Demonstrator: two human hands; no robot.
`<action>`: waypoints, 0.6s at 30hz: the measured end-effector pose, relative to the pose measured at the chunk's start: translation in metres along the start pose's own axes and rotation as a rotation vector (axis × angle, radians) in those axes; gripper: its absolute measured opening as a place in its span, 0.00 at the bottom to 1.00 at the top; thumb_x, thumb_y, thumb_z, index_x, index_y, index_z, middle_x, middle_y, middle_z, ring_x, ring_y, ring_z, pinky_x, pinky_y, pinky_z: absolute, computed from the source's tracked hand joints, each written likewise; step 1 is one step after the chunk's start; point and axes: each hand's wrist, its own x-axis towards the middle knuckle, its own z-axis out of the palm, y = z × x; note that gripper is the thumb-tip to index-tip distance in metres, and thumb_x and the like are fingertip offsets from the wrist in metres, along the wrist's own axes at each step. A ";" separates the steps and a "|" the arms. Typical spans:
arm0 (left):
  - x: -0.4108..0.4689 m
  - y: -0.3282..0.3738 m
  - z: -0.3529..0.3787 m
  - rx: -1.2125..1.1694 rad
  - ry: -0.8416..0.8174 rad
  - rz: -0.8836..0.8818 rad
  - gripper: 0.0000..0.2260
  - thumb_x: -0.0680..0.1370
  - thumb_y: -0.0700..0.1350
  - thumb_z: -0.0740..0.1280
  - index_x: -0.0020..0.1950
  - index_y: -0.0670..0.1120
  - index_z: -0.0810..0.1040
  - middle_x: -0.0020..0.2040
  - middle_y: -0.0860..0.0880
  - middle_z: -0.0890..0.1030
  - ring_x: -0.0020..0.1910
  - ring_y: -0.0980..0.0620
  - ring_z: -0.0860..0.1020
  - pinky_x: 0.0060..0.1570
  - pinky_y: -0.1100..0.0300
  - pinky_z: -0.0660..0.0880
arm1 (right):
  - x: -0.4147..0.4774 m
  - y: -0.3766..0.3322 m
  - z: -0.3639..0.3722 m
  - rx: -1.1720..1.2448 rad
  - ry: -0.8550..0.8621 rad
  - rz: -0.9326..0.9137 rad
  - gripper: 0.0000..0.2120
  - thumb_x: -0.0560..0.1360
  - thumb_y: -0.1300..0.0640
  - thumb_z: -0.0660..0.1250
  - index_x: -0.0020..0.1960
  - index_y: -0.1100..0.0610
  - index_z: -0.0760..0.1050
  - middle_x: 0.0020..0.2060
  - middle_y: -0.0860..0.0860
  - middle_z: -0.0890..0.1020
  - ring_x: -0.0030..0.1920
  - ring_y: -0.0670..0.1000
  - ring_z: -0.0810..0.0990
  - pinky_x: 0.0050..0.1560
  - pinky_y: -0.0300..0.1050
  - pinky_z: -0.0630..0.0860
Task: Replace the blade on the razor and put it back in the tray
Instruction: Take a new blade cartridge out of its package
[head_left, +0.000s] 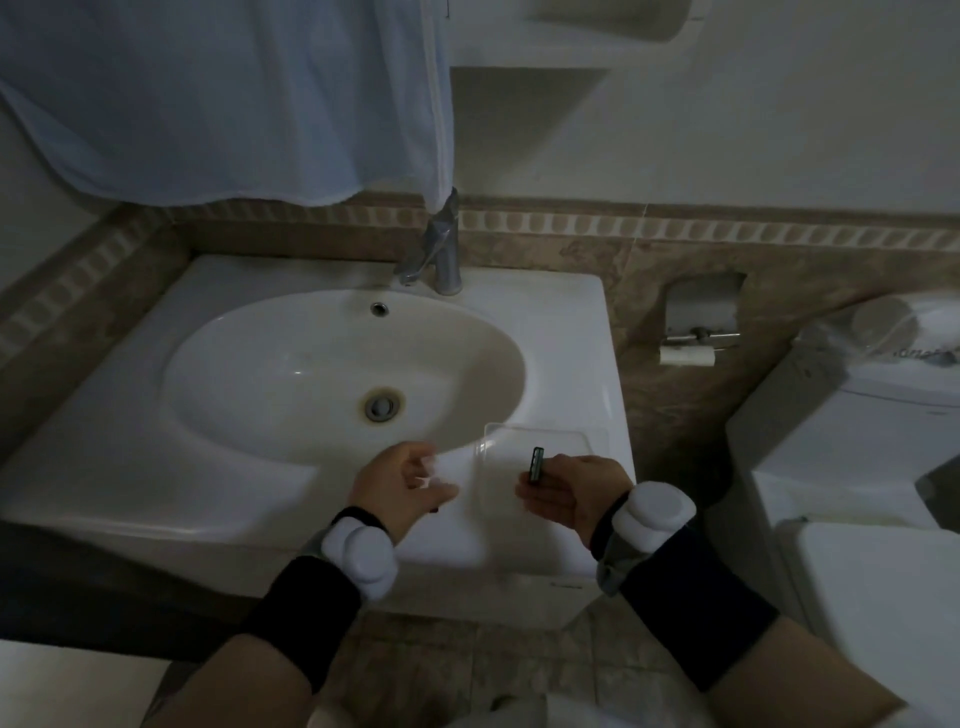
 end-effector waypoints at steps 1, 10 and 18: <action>0.002 -0.005 -0.008 0.001 0.011 -0.026 0.24 0.65 0.34 0.74 0.59 0.38 0.73 0.51 0.39 0.78 0.47 0.47 0.75 0.45 0.60 0.75 | 0.001 0.000 -0.001 0.007 0.005 0.001 0.10 0.77 0.65 0.58 0.38 0.66 0.72 0.34 0.60 0.79 0.30 0.54 0.81 0.31 0.45 0.80; 0.011 -0.033 -0.027 0.163 -0.051 -0.073 0.26 0.62 0.36 0.76 0.58 0.38 0.73 0.55 0.39 0.75 0.48 0.43 0.75 0.55 0.51 0.75 | 0.007 -0.001 0.003 0.033 -0.005 0.019 0.10 0.77 0.65 0.58 0.37 0.65 0.73 0.34 0.59 0.79 0.28 0.52 0.81 0.30 0.42 0.80; 0.017 -0.034 -0.031 0.382 -0.119 -0.002 0.24 0.68 0.38 0.73 0.62 0.42 0.73 0.53 0.48 0.65 0.52 0.48 0.72 0.52 0.63 0.67 | 0.010 -0.005 0.006 0.029 -0.002 0.008 0.10 0.77 0.65 0.58 0.37 0.64 0.72 0.34 0.59 0.79 0.30 0.52 0.80 0.27 0.40 0.79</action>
